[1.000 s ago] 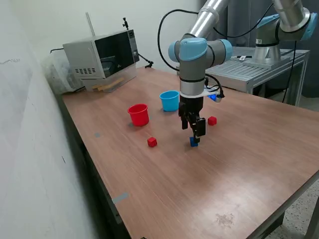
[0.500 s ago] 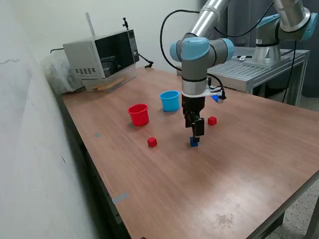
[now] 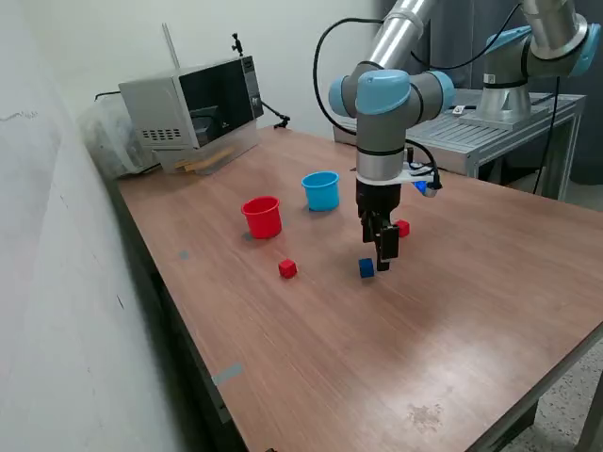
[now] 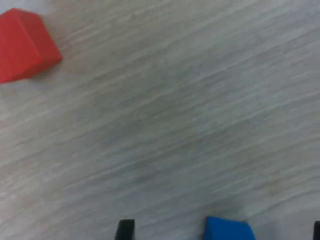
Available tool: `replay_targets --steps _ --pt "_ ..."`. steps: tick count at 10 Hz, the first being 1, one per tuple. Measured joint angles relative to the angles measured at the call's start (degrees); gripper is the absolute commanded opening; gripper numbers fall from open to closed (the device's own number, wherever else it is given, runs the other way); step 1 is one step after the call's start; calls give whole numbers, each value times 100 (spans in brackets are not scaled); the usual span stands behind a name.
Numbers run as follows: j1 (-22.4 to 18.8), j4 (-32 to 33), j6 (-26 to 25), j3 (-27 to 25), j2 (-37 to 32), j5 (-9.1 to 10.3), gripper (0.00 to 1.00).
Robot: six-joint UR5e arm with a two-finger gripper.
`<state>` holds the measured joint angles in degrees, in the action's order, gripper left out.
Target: Place red objects in the red bin, and blue objects in the blue bin.
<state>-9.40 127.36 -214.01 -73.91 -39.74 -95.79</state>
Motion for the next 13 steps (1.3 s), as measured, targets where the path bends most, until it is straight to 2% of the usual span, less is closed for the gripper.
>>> replay_targets --steps 13 --pt "-36 260 -2 15 10 30 100"
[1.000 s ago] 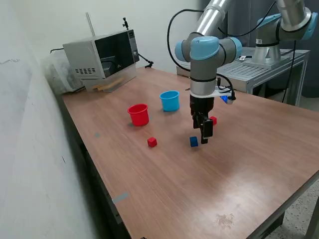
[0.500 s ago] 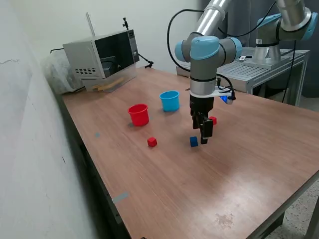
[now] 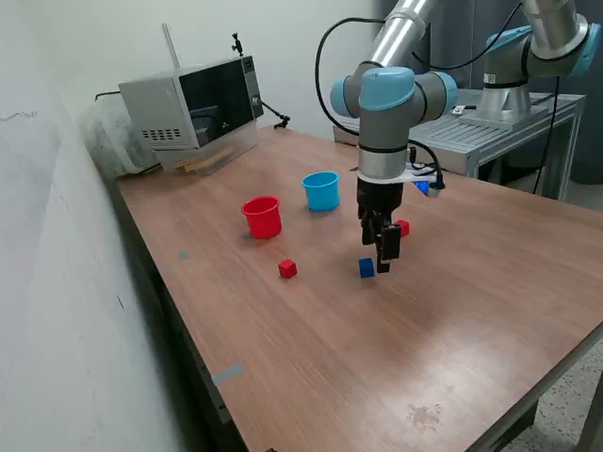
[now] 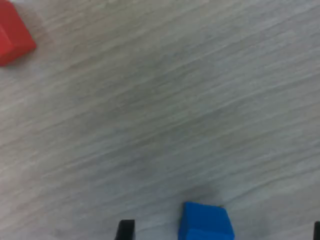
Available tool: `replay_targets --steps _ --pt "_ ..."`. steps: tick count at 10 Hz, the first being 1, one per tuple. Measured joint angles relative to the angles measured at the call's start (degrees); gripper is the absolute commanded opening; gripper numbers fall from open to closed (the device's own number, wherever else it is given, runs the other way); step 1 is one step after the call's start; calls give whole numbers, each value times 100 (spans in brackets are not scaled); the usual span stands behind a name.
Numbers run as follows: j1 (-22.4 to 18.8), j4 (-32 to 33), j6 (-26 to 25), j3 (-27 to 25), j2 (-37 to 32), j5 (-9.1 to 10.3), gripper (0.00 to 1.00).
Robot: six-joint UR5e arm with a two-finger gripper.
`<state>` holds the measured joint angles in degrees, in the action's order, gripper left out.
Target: Place red objects in the red bin, and blue objects in the blue bin.
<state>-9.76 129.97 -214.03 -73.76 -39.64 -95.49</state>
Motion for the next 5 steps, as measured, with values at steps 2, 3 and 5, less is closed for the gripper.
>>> replay_targets --steps 2,3,5 --pt "1 100 1 -11 0 2 100" --pt "2 135 1 -17 2 3 100" --pt "5 211 1 -32 7 1 100"
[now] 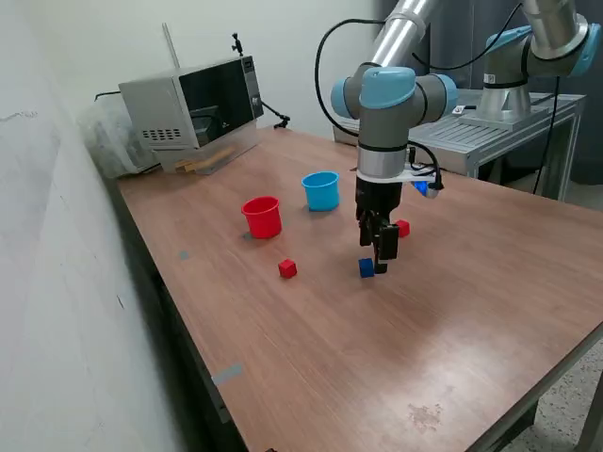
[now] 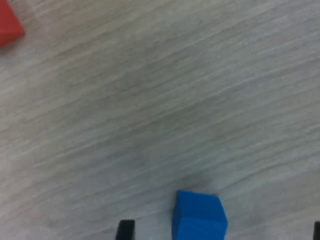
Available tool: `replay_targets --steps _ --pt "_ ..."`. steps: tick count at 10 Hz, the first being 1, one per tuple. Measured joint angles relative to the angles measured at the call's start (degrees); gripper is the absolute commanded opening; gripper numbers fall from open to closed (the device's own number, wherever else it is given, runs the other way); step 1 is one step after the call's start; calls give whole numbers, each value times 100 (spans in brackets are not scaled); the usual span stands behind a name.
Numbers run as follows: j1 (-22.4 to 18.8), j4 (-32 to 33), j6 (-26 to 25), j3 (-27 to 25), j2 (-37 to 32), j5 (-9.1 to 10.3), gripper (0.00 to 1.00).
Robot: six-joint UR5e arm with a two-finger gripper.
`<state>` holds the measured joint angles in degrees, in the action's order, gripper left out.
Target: Place red objects in the red bin, and blue objects in the blue bin.
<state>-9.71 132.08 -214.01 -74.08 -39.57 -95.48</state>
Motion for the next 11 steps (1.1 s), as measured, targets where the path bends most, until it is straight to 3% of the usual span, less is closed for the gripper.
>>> replay_targets --steps 6,7,11 --pt "5 118 5 -26 35 -2 100" --pt "11 127 6 -33 39 -1 0" --pt "36 145 13 -70 45 3 0"
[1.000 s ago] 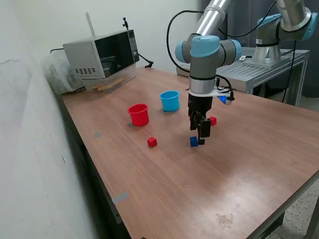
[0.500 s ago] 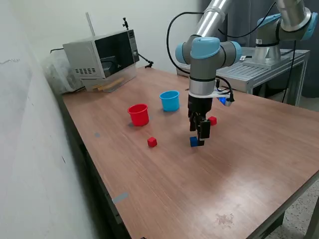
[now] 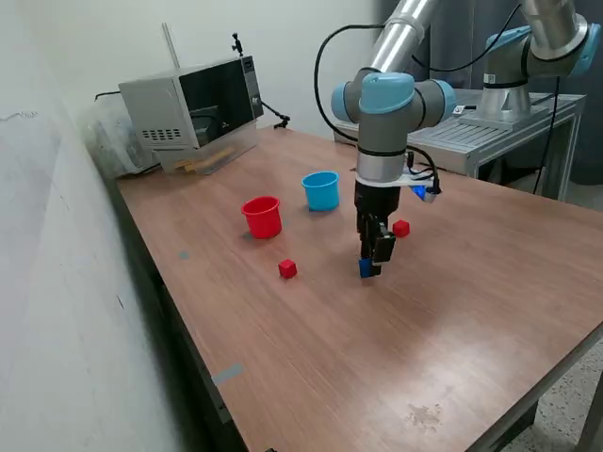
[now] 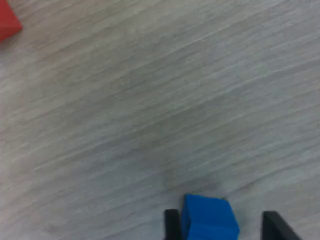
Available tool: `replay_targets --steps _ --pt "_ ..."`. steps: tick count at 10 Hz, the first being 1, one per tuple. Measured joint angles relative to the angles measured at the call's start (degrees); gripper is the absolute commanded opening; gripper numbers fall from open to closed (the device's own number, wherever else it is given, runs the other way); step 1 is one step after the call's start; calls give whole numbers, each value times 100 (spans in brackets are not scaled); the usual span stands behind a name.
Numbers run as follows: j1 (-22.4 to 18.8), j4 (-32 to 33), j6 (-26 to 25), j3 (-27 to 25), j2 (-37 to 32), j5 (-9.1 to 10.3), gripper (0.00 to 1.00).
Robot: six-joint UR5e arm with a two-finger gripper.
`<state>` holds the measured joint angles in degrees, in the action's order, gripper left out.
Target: Place red objects in the red bin, and blue objects in the blue bin.
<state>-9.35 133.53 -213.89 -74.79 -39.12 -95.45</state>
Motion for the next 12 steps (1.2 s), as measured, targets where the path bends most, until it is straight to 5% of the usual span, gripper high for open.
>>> replay_targets --steps 6,12 --pt "32 27 227 -21 -15 -2 0" --pt "181 -68 1339 -442 -898 -10 0"
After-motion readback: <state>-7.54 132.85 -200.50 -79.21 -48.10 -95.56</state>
